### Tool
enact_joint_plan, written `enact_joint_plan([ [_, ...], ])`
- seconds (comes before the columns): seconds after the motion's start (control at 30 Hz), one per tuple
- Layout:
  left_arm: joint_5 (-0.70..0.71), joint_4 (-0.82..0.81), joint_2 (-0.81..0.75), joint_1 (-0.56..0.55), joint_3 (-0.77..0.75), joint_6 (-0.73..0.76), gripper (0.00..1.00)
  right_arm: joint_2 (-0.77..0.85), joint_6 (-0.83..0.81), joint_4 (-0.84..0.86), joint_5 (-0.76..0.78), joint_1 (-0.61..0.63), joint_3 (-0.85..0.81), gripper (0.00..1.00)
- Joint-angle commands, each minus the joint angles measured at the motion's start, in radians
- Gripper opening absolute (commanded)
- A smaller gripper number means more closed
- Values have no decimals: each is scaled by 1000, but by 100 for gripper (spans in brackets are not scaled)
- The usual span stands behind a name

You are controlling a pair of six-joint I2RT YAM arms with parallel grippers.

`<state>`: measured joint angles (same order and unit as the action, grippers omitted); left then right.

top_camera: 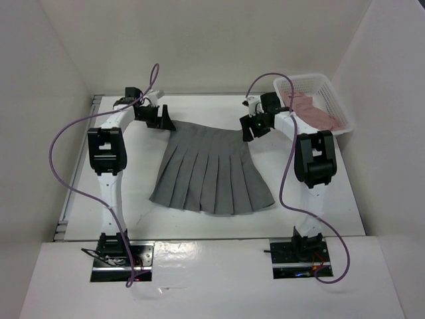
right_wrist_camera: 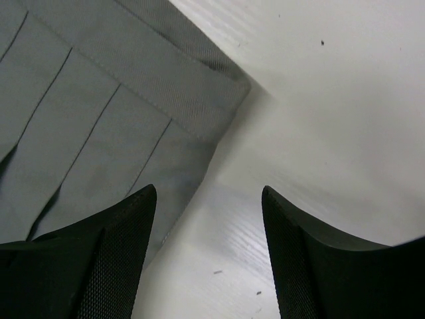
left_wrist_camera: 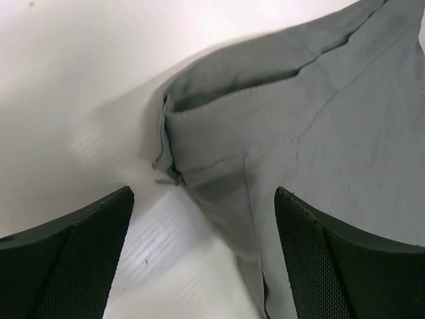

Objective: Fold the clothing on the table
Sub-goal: Flatten the skirt out

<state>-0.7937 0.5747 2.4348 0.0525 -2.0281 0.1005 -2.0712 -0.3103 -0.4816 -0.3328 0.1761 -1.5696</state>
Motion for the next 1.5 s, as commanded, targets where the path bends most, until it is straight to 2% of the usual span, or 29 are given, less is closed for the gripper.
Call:
enact_joint_plan([
  [0.0, -35, 14, 49, -17, -64, 2, 92, -26, 17, 17, -43, -6, -75, 69],
  [0.1, -35, 40, 84, -37, -119, 2, 92, -44, 17, 17, -52, -6, -84, 68],
  [0.27, -25, 96, 124, -56, -178, 22, 87, -62, 17, 17, -52, -6, -93, 67],
  [0.63, -25, 105, 104, -56, -112, 73, 72, -81, 17, 37, -61, -6, -93, 64],
  [1.0, -35, 105, 75, -56, -61, 91, 72, -182, 36, 40, -71, -36, -204, 55],
  [1.2, -35, 114, 66, -56, -52, 100, 72, -201, 36, 40, -61, -36, -204, 50],
  [1.47, -53, 114, 38, -56, -34, 110, 71, -201, 36, 31, -92, -46, -204, 50],
])
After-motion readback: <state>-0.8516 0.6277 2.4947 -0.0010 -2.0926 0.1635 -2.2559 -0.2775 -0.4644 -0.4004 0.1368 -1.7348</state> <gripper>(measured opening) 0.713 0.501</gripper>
